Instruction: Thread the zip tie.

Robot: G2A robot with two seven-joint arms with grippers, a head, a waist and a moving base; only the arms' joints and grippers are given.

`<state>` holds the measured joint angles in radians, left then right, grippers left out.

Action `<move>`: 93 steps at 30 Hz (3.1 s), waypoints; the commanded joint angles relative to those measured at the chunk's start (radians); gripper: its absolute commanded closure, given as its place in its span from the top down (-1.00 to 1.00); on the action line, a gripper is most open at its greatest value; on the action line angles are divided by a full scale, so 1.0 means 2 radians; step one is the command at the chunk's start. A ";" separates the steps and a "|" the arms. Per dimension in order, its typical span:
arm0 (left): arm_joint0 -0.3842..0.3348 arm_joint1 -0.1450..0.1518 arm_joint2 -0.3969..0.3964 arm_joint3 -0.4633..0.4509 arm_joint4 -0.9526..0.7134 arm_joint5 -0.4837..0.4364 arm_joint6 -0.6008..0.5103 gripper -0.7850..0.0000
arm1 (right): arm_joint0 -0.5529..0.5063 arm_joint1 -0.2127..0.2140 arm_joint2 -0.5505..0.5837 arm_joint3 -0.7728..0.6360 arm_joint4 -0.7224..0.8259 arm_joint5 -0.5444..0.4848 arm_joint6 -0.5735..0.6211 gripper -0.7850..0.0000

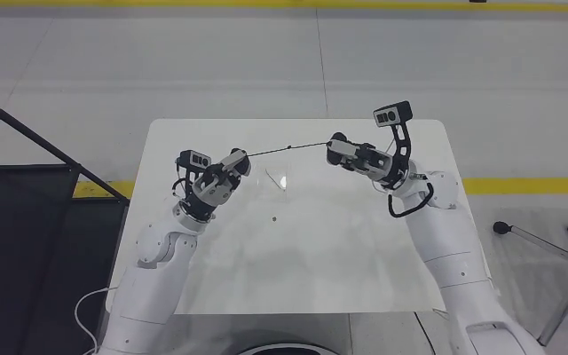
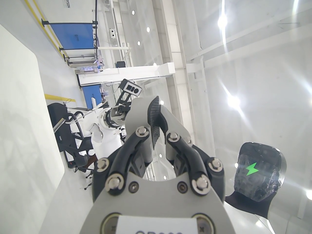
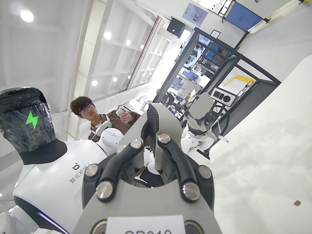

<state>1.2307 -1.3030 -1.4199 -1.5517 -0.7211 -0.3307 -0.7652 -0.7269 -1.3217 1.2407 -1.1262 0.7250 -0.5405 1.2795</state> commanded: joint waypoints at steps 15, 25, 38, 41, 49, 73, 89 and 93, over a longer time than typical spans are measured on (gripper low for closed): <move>0.006 0.001 0.005 -0.008 0.009 -0.004 0.005 1.00 | 0.003 0.001 -0.024 -0.018 -0.030 0.015 0.014 -1.00; 0.017 0.004 -0.015 -0.028 0.091 -0.023 0.088 1.00 | 0.016 0.003 -0.031 -0.044 -0.095 0.000 -0.019 -1.00; 0.077 0.010 -0.079 -0.101 0.324 -0.003 0.283 1.00 | 0.073 0.008 -0.097 -0.142 -0.408 0.088 -0.068 -1.00; 0.087 0.010 -0.087 -0.106 0.337 0.001 0.308 1.00 | 0.097 0.003 -0.137 -0.133 -0.501 0.121 -0.092 -1.00; 0.106 0.011 -0.109 -0.109 0.321 -0.007 0.314 1.00 | 0.139 -0.015 -0.229 -0.090 -0.709 0.226 -0.157 -1.00; 0.105 0.011 -0.111 -0.105 0.317 -0.004 0.311 1.00 | 0.161 -0.060 -0.306 -0.006 -0.721 0.255 -0.102 -1.00; 0.105 0.011 -0.111 -0.105 0.317 -0.004 0.311 1.00 | 0.167 -0.078 -0.309 0.026 -0.706 0.234 -0.115 -0.41; 0.105 0.011 -0.111 -0.105 0.317 -0.004 0.311 1.00 | 0.166 -0.079 -0.305 0.026 -0.707 0.231 -0.116 -0.40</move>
<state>1.4404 -1.2804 -1.6410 -1.7624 -0.0881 -0.3394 -0.1436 -0.3944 -1.4796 0.6292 -1.0734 -0.6888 -0.0766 1.0478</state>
